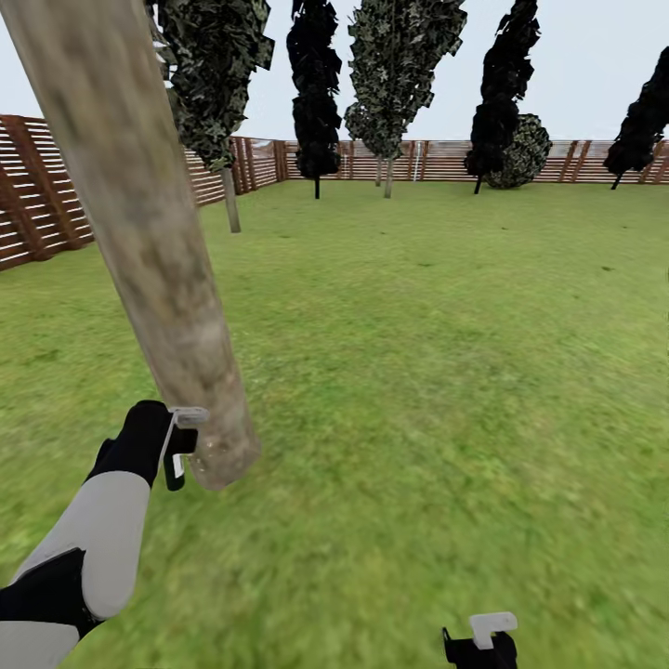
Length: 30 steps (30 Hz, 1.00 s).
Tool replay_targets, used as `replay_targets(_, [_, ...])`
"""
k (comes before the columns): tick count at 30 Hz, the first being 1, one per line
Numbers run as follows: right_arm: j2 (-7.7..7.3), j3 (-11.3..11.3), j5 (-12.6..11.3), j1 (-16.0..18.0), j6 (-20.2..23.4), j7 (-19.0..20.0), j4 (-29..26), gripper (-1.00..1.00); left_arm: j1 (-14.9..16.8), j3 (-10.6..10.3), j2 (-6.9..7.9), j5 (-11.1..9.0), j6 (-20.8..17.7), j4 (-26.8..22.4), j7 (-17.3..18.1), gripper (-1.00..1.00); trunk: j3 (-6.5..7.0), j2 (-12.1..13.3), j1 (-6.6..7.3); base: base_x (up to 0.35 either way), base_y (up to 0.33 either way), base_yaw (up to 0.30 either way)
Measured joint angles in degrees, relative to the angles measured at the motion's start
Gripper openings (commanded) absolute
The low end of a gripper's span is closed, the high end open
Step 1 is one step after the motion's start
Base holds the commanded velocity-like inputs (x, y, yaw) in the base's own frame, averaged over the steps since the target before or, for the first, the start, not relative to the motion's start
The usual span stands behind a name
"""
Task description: In the garden, pick up the pesticide atomizer on the floor and spray pesticide onto both trees until each tree trunk is fully covered.
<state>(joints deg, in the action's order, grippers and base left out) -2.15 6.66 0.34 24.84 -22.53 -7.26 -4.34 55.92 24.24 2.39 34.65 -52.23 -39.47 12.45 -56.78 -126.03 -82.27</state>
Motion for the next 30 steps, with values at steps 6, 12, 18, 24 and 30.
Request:
replay_targets(6, [0.14,-0.01,0.02,0.01,0.0,0.01,0.02,1.0,-0.39,-0.01,0.79,0.01,0.25,0.35,-0.07,-1.0,0.0,0.0,0.01,0.065,-0.261,0.242])
replay_targets(12, [0.14,-0.02,0.01,0.0,0.02,0.03,0.0,1.0,-2.44,-0.05,0.38,-0.01,0.62,0.6,-0.2,-1.0,-0.01,0.0,0.0,0.116,-0.092,0.277])
replay_targets(18, [0.14,-0.01,-0.01,0.0,0.02,0.02,0.0,1.0,-3.4,0.02,0.22,0.05,0.67,0.59,-0.54,-1.0,0.0,0.0,0.0,0.015,-0.035,0.2])
replay_targets(24, [0.04,-0.01,0.05,0.0,0.0,0.0,0.0,1.0,-3.41,-0.04,0.11,0.03,0.79,0.62,-0.81,-1.0,0.0,0.0,0.0,0.046,-0.252,0.005])
replay_targets(30, [0.13,0.0,0.03,0.0,0.0,0.0,0.0,1.0,-3.41,0.04,0.11,0.02,0.79,0.62,-0.88,-1.0,0.0,0.0,0.0,0.0,-0.275,0.0])
